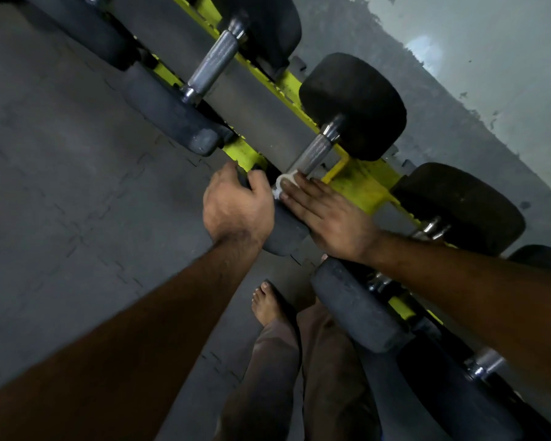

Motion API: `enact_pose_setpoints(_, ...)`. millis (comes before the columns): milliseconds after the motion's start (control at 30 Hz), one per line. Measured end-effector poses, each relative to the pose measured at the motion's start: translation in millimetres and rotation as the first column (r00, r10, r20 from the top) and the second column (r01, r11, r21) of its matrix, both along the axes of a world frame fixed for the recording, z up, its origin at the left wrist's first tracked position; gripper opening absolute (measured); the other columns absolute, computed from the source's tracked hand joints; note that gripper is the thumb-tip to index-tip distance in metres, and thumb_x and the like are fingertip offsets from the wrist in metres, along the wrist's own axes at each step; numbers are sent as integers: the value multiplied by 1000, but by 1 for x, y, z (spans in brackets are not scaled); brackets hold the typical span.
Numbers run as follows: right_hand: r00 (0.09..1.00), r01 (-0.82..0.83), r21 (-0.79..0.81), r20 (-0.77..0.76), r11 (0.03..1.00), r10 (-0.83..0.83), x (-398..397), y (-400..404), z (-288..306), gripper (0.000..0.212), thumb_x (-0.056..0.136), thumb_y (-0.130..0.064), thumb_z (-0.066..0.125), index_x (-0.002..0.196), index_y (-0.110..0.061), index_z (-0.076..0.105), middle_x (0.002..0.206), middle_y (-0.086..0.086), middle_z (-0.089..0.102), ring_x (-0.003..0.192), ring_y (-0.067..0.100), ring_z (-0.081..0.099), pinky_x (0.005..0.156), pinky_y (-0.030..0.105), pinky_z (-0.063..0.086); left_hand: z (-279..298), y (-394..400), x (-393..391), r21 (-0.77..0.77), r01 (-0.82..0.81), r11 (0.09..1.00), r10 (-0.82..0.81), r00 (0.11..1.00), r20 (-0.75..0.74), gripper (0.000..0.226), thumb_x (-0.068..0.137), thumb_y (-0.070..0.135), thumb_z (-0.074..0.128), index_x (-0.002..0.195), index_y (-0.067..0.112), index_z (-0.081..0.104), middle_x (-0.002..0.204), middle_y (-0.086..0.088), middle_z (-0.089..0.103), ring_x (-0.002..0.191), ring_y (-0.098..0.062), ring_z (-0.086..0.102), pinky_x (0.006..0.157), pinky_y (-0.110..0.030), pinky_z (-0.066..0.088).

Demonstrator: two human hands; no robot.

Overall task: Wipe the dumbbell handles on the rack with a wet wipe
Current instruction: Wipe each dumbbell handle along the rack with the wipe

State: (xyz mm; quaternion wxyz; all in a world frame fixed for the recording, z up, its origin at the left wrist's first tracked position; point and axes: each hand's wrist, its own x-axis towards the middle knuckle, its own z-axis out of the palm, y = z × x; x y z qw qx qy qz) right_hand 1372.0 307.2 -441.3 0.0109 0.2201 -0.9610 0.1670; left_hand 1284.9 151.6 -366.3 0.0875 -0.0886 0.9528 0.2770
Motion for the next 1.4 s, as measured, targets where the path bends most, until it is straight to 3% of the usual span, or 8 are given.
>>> enact_pose_setpoints(233,972,236,82,-12,968,-236,-8,23,8,75,86,-8,58,155,0,28,163,18,25,152,36,21,124,48,20,0,0,0,6,-5,1000,5,1000,-14,45,84,41,39,106,12,66,105,-5,65,100,-27,57,74,-27,29)
enact_pose_setpoints(367,996,89,47,-28,995,-88,0,18,-3,78,84,0,58,156,-1,27,162,20,27,151,36,23,121,50,26,-2,1,0,-3,5,1000,-5,1000,-11,51,83,43,36,114,15,65,111,-4,65,106,-26,57,77,-29,33)
enact_pose_setpoints(500,907,418,155,-8,895,-422,-16,18,1,88,85,-9,63,159,-3,16,166,17,18,154,33,14,124,41,17,-4,0,-1,1,-4,1000,4,1000,-1,54,83,43,36,119,16,65,114,-3,65,108,-25,57,81,-31,38)
enact_pose_setpoints(667,975,217,-70,-38,974,-220,-18,22,10,62,85,-1,57,146,-4,48,154,12,45,146,32,37,117,44,32,-3,0,0,7,2,1000,-2,1000,-3,50,84,42,37,116,15,65,113,-4,65,107,-28,57,80,-32,38)
enact_pose_setpoints(900,892,393,-317,-98,863,-442,-40,15,23,31,86,4,58,111,-7,75,118,6,73,117,27,65,95,42,54,-3,-1,1,-6,3,1000,-3,1000,-10,46,84,41,36,106,13,65,105,-5,65,101,-28,57,75,-32,35)
enact_pose_setpoints(1133,626,760,-468,337,451,-704,-11,-13,72,19,96,-9,59,107,-13,73,95,-17,70,88,-5,63,76,9,48,3,1,1,-4,-1,1000,1,1000,-7,44,84,38,38,104,9,65,102,-8,64,98,-29,57,73,-32,34)
enact_pose_setpoints(1300,-14,892,-231,845,-389,-535,-30,-24,57,18,97,-8,55,96,-20,69,94,-1,71,90,18,70,83,39,61,1,1,1,-2,11,1000,-11,999,-39,42,86,36,40,102,6,65,98,-12,65,95,-31,57,72,-29,29)
enact_pose_setpoints(1400,-134,728,-70,961,-682,-241,-50,-20,59,27,98,0,48,96,-19,67,97,5,68,91,26,68,76,37,61,-2,0,0,-2,15,1000,-15,998,-55,47,85,40,36,102,8,66,96,-11,65,94,-30,58,72,-30,32)
